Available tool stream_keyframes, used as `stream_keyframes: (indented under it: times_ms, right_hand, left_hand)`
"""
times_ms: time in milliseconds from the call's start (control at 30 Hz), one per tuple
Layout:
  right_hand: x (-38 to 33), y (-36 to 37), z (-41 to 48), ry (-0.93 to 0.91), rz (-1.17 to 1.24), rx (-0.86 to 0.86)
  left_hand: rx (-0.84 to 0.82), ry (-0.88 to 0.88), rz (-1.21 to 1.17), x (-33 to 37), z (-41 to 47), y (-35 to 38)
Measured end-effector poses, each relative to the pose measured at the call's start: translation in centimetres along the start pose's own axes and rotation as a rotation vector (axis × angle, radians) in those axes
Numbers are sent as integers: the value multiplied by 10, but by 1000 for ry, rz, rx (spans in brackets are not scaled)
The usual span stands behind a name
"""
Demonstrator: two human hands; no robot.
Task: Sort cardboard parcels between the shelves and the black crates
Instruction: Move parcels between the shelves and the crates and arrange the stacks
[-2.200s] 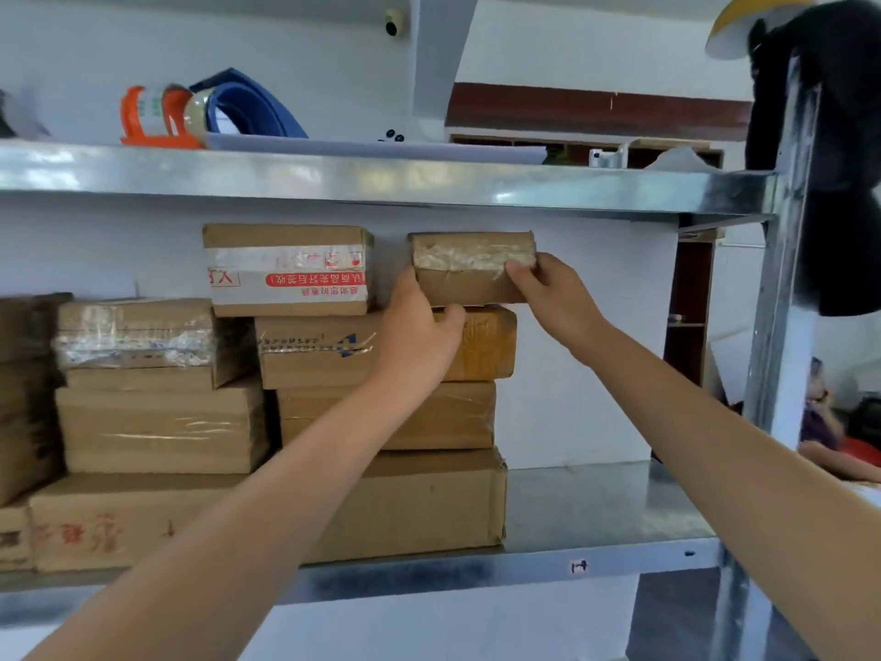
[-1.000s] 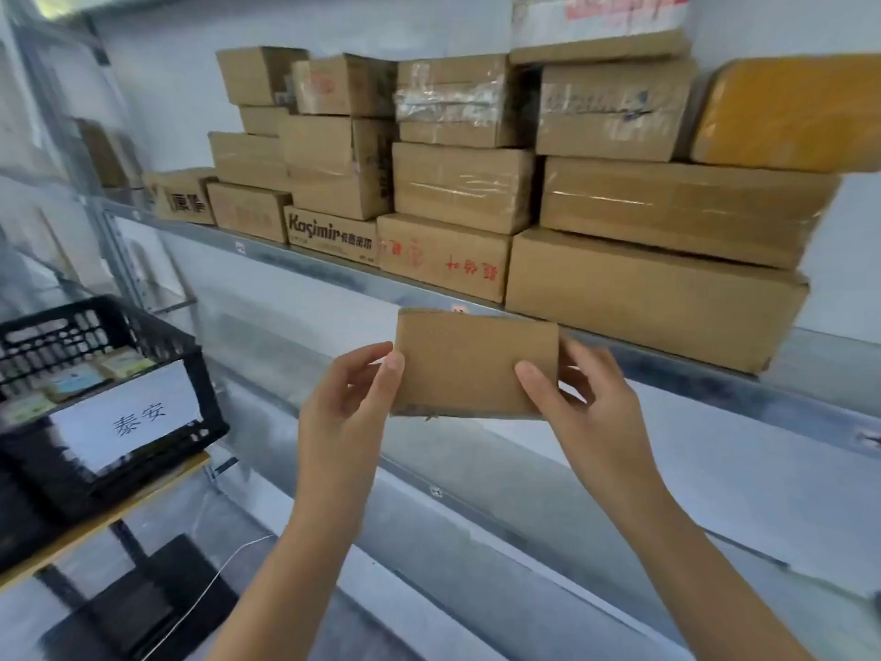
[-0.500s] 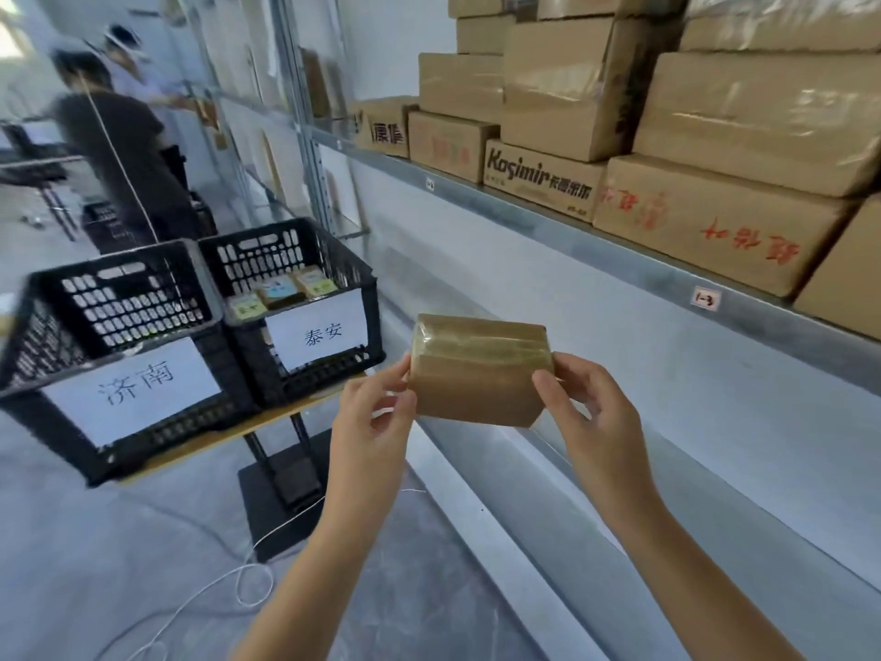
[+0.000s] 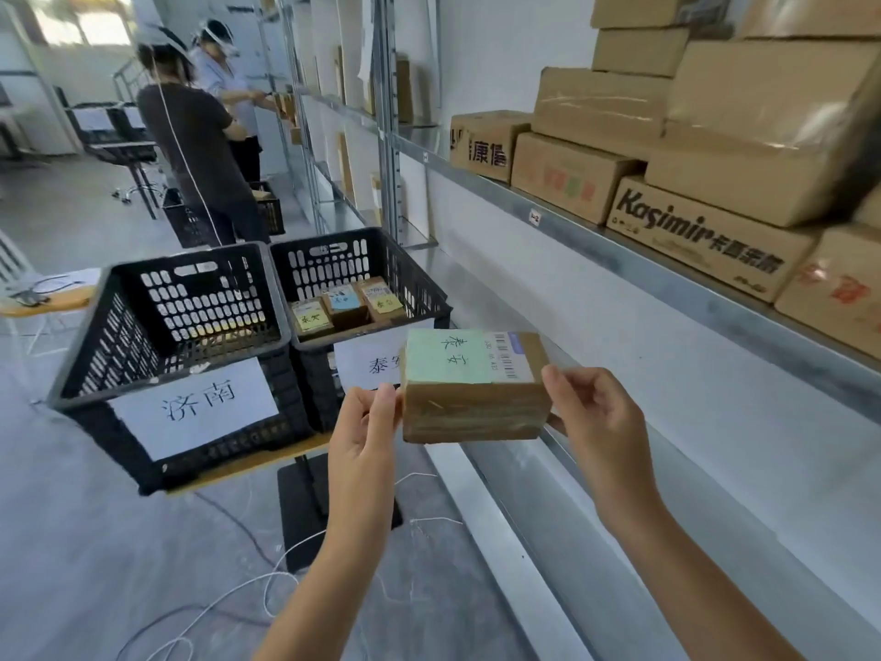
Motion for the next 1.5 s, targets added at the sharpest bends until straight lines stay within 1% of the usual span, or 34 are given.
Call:
stream_keyframes:
  times_ms: [133,367,467,567,667,767,800,867,933,1000,1067,1133,1233,1333,1433,1500]
  right_hand:
    - [-7,37,30,5,19,-42]
    - [-22,128,56,-75,25,-153]
    - [-22,160,61,-80,-2,-207]
    - [-24,179,66,-83,-13,-239]
    - [-34,205,72,-94,11,-296]
    - [-42,233,79,-67,46,-351]
    - [-42,245,81,-33,57,-386]
    - [-38,270,84,97,97,-499]
    - [-38,297,84,225,229,-659]
    - [-46,317,85,294,360,-739]
    - [-54,330,96,311,421,-735]
    - [-62,339,115,282,431,-709]
    - [-68,352,148,243,456,-747]
    - [-59,359,190,231,459,-723]
    - [-40,364,239,208,398,-685]
    - [-19,367,271,239,363,-666]
  left_hand:
    - [33,-35,-62,-4,43,-19]
    - [49,-94,-119,-10,101,-70]
    - [59,-215,-176,-19,117,-94]
    - [22,-375,-320,-29,123,-106]
    - [34,-427,-372,-29,131,-118]
    - [137,-407,-341,-27,145,-136]
    - [160,-394,-343,-25,150,-141]
    - [189,-361,-352,-23,162,-149]
    - [223,-327,-337,-20,174,-157]
    - [243,-302,-316,-20,187,-161]
    - [226,-291,-338,-19,204,-159]
    - [184,-284,-363,-20,224,-154]
    - [158,-294,-330,-25,254,-151]
    - [132,-270,-219,-30,286,-148]
    - [164,-225,-66,-37,324,-151]
    - [176,-223,-2,-48,346,-149]
Point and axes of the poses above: each hand's wrist, its own z-axis towards the middle knuckle, its own y-axis out of the palm, x = y × z, the point moved 9 cm from there along z, towards the middle knuckle, and after that the axes turned 15 degrees about -z, right-handed, at the moved point
